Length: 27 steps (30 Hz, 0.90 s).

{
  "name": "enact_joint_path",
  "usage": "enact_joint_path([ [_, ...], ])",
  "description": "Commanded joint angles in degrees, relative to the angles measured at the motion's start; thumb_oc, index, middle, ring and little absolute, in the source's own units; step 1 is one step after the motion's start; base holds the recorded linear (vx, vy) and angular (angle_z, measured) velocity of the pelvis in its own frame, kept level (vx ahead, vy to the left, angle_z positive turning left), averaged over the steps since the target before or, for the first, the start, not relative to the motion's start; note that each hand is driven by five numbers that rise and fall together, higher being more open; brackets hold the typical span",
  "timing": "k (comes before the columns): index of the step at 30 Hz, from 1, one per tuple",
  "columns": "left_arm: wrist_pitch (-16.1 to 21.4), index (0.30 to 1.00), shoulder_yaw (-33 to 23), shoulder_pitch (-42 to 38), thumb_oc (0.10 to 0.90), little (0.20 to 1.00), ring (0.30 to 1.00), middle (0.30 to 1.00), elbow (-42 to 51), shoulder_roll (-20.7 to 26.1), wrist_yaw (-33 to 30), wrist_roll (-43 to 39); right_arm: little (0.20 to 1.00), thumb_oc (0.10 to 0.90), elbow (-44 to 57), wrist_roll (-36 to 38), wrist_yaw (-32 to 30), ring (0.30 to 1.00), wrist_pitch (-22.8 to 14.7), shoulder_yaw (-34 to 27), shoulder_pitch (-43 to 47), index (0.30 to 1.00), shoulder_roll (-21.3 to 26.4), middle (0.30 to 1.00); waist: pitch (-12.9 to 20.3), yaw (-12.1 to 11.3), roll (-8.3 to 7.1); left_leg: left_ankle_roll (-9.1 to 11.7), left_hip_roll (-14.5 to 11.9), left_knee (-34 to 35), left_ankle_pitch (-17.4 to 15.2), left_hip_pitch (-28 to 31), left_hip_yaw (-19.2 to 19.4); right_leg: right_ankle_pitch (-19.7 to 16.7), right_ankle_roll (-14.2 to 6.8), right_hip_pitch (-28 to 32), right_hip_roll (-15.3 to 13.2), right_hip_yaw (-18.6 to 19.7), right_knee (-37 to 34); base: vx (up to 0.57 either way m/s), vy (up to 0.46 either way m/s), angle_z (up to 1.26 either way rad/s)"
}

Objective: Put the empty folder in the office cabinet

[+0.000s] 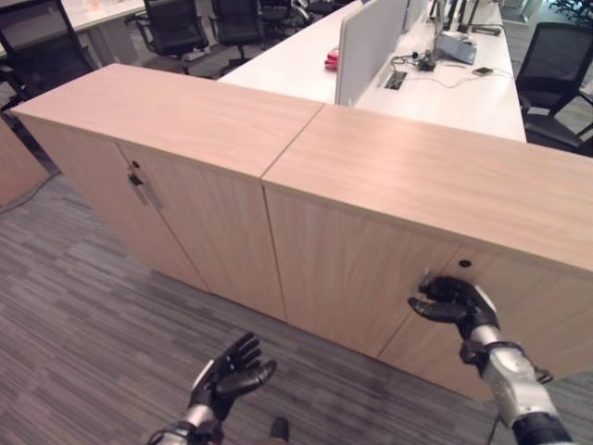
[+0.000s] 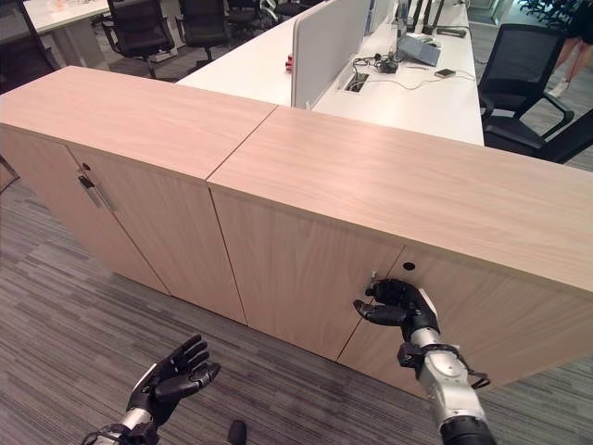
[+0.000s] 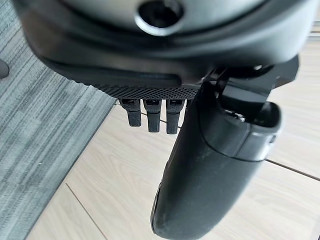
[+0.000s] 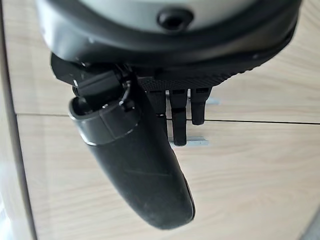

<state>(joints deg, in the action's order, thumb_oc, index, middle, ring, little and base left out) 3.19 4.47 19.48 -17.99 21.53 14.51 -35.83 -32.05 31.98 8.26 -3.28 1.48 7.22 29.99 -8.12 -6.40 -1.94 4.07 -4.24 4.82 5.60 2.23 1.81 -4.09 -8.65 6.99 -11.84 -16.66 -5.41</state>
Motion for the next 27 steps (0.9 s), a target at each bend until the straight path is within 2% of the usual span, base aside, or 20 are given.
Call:
enact_joint_path([
  [1, 2.8, 0.9, 0.7, -2.1, 0.8, 0.9, 0.9, 0.9, 3.7, 1.1, 3.3, -4.0, 0.9, 0.8, -9.9, 10.5, -2.2, 0.9, -1.9, -7.0, 8.5, 0.9, 13.1, 0.9, 3.2, 1.6, 1.71, 5.1, -6.1, -0.1, -4.7, 3.8, 0.9, 3.1, -3.7, 2.7, -1.3, -3.4, 0.4, -0.02, -0.045, -0.05],
  [3, 2.6, 0.9, 1.4, -2.1, 0.8, 0.9, 0.9, 0.9, 4.1, 1.2, 3.4, -4.0, 0.9, 0.8, -12.3, 12.6, -2.0, 0.9, -1.6, -6.5, 10.4, 0.9, 12.8, 0.9, 3.1, 1.7, 1.95, 5.2, -6.3, -0.1, -4.6, 4.0, 1.4, 3.1, -3.7, 2.7, -1.1, -3.2, 0.4, -0.02, -0.03, -0.18],
  [6, 2.6, 0.9, 1.4, -2.4, 0.8, 0.9, 0.9, 0.9, 4.4, 0.8, 3.2, -3.8, 0.9, 0.8, -8.9, 12.3, -2.3, 0.9, -2.2, -5.8, 9.7, 0.9, 10.9, 0.9, 3.0, 2.2, 2.31, 5.3, -6.5, 0.0, -4.5, 4.3, 2.1, 3.1, -3.7, 2.4, -1.0, -2.8, 0.4, -0.01, -0.017, -0.13],
  [7, 2.7, 0.9, 0.9, -2.6, 0.8, 0.9, 0.9, 0.9, 4.2, -0.1, 2.3, -3.1, 0.9, 0.8, -2.3, 12.2, -3.7, 0.9, -3.7, -6.6, 7.2, 0.9, 6.6, 0.9, 3.0, 3.2, 2.82, 5.2, -6.7, 0.1, -4.5, 4.4, 2.6, 3.1, -3.5, 2.2, -0.9, -2.4, 0.4, -0.01, -0.005, -0.21],
  [8, 2.7, 0.9, 1.0, -2.5, 0.8, 0.9, 0.9, 0.9, 4.2, 0.0, 2.2, -3.1, 0.9, 0.8, -1.6, 11.9, -4.0, 0.9, -3.5, -6.8, 6.6, 0.9, 6.3, 0.9, 3.1, 3.0, 2.68, 5.2, -6.7, 0.1, -4.5, 4.4, 2.6, 3.1, -3.5, 2.2, -0.9, -2.4, 0.4, 0.0, 0.006, -0.23],
  [9, 2.9, 0.9, -0.5, -2.6, 0.8, 0.9, 0.9, 0.9, 3.9, -1.6, 1.0, -1.9, 0.9, 0.8, 8.0, 7.7, -6.4, 0.9, -5.6, -9.0, 0.9, 0.9, -0.4, 0.9, 3.0, 4.2, 3.24, 5.1, -6.9, 0.2, -4.7, 4.6, 3.1, 3.2, -3.4, 1.9, -0.8, -2.0, 0.4, 0.01, 0.006, -0.18],
  [10, 2.9, 0.9, -0.5, -2.5, 0.8, 0.9, 0.9, 0.9, 3.9, -1.6, 1.0, -1.9, 0.9, 0.8, 8.1, 7.6, -6.5, 0.9, -5.5, -9.0, 0.8, 0.9, -0.5, 0.9, 3.1, 4.2, 3.2, 5.1, -6.9, 0.2, -4.7, 4.6, 3.1, 3.2, -3.4, 1.9, -0.8, -2.0, 0.4, 0.01, 0.012, -0.12],
  [11, 3.1, 0.9, -1.5, -2.8, 0.8, 0.9, 0.9, 0.9, 3.7, -2.7, 0.0, -0.7, 0.9, 0.8, 11.7, 5.3, -7.5, 0.9, -6.6, -9.7, -2.2, 0.9, -4.4, 0.9, 3.0, 4.9, 3.68, 4.9, -6.9, 0.2, -4.8, 4.7, 3.3, 3.3, -3.4, 1.8, -0.7, -1.7, 0.4, 0.02, 0.013, -0.14],
  [14, 3.9, 0.9, -3.9, -1.8, 0.8, 0.9, 0.9, 0.9, 3.5, -4.0, -2.1, 3.8, 0.9, 0.8, 19.8, -3.0, -7.6, 0.9, -5.8, -9.7, -11.7, 0.9, -11.2, 0.9, 3.1, 6.4, 3.97, 4.9, -7.2, 0.2, -5.2, 5.2, 4.0, 3.4, -3.2, 1.5, -0.6, -1.1, 0.4, 0.0, 0.001, -0.21],
  [16, 4.4, 0.9, -4.8, -0.7, 0.8, 0.9, 0.9, 0.9, 3.6, -4.5, -3.3, 7.7, 0.9, 0.8, 21.5, -8.1, -6.1, 0.9, -4.9, -6.9, -17.6, 0.9, -14.4, 0.9, 2.8, 8.0, 4.14, 4.9, -7.5, 0.2, -5.4, 5.6, 5.1, 3.2, -3.2, 0.8, -0.4, -0.3, 0.4, -0.02, 0.015, -0.28],
  [18, 4.4, 0.9, -4.9, -0.6, 0.8, 0.9, 0.9, 0.9, 3.7, -4.5, -3.3, 7.8, 0.9, 0.8, 21.6, -8.2, -6.1, 0.9, -4.8, -6.8, -17.8, 0.9, -14.5, 0.9, 2.8, 8.0, 4.1, 4.9, -7.5, 0.2, -5.4, 5.7, 5.2, 3.2, -3.2, 0.7, -0.4, -0.2, 0.4, -0.03, 0.012, -0.3],
  [20, 4.8, 0.9, -5.3, 0.0, 0.8, 0.9, 0.9, 0.9, 3.8, -4.0, -3.4, 11.5, 0.9, 0.8, 18.9, -17.3, -4.7, 0.9, -3.4, -2.9, -20.7, 0.9, -14.0, 0.9, 2.3, 9.9, 3.95, 4.9, -8.2, 0.1, -5.6, 6.6, 8.1, 2.6, -3.2, -0.5, 0.0, 1.2, 0.4, -0.06, 0.026, -0.47],
  [27, 5.4, 0.9, -4.4, -1.5, 0.8, 0.9, 0.9, 0.9, 0.8, -3.4, -4.9, 13.2, 0.9, 0.8, 13.5, -19.9, -6.0, 0.9, -3.0, -0.1, -18.5, 0.9, -13.3, 0.9, 1.8, 11.6, 3.45, 4.5, -8.4, -0.6, -6.2, 8.7, 12.7, 1.5, -3.7, -2.0, 0.3, 4.0, 0.8, -0.01, 0.022, -0.63],
])
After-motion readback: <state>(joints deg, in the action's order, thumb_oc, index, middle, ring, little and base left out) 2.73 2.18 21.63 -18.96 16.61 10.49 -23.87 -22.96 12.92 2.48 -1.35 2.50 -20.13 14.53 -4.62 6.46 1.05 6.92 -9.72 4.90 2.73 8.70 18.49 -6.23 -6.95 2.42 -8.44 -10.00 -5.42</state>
